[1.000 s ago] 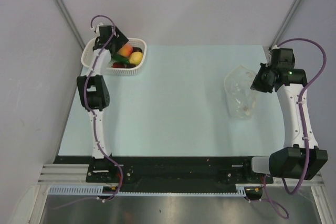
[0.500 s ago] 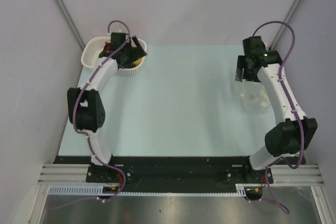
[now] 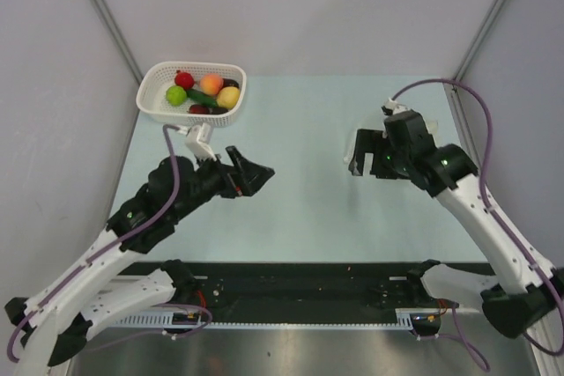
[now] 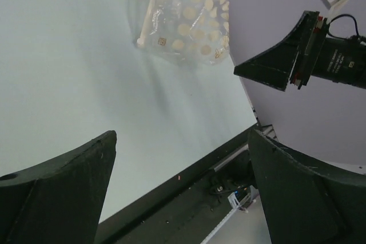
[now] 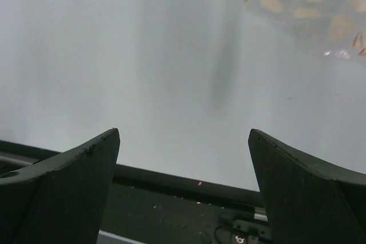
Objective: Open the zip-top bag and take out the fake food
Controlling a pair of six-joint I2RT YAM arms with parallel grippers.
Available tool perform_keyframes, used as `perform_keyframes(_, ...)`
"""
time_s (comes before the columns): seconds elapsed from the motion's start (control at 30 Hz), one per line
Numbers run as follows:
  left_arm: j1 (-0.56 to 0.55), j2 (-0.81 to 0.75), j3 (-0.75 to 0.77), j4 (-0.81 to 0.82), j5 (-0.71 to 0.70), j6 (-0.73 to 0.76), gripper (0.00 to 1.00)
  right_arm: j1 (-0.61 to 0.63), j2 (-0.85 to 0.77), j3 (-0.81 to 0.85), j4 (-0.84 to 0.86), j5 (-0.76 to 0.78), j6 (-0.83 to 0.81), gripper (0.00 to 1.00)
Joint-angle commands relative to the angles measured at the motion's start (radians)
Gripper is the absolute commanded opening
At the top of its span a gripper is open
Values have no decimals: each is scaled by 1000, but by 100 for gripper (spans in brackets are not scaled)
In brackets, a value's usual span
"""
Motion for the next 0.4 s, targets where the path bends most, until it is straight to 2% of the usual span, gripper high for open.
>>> perform_keyframes(0.0,-63,-85,-74,-10,-53,-79,100,-6,-179,-127,109,-85,145,100)
perform_keyframes(0.1,-83,-137,-85,24,53,-55,100,-7,-334,-203,111,-65,172,100)
perform_keyframes(0.17,-84,-192,-94,79,192,-44,100,-4,-413,-217,101,-63,198,100)
perform_keyframes(0.2,-84,-220,-105,135,214,-36,100,-4,-510,-230,121,-72,206,100)
perform_keyframes(0.27,-84,-302,-140,186,236,-39,100,-6,-603,-276,139,-80,250,100)
perform_keyframes(0.33,-84,-364,-200,358,297,-96,100,-6,-701,-281,175,-109,304,100)
perform_keyframes(0.37,-84,-438,-226,427,314,-137,100,-6,-732,-281,182,-175,330,100)
